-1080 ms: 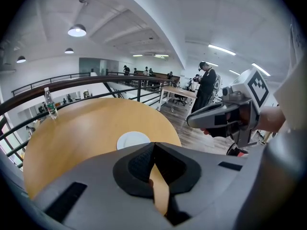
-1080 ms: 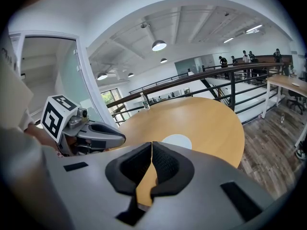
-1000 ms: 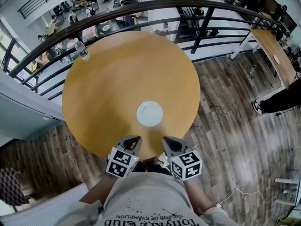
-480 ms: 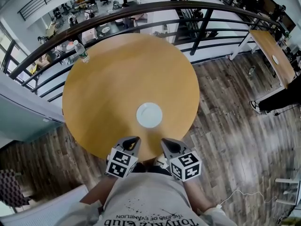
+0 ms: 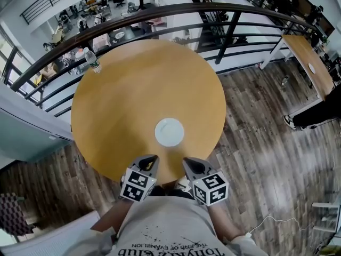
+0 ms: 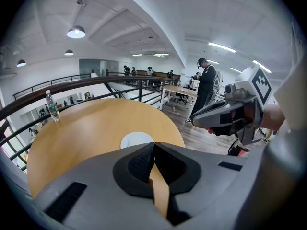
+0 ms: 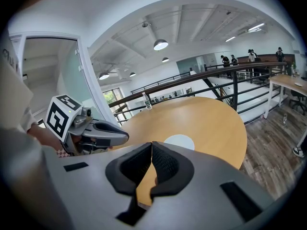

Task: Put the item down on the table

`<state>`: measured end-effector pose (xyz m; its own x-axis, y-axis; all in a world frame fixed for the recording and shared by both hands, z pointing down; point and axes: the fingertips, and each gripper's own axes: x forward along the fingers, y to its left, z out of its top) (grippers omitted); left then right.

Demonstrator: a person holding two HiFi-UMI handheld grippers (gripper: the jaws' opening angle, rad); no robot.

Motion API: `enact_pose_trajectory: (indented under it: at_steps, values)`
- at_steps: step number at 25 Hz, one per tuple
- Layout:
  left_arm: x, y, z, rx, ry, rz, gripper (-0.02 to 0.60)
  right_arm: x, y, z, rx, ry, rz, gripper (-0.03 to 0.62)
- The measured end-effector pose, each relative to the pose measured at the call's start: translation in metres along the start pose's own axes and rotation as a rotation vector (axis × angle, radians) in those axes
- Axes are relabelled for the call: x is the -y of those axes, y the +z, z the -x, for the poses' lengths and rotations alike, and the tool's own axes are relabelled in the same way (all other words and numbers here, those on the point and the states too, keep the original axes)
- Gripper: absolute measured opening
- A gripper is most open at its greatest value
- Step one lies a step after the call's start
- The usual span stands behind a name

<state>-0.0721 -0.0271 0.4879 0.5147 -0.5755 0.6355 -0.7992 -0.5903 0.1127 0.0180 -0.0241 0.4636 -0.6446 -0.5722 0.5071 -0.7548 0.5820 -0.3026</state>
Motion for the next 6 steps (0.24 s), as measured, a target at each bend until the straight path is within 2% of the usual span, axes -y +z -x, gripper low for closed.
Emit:
enact_pose_trajectory:
  at_steps: [6]
  values:
    - [0.0007,0.0004,0.0011,-0.010,-0.004,0.004,0.023,-0.0009,0.0018,0.0014,-0.006,0.001,0.002,0.026]
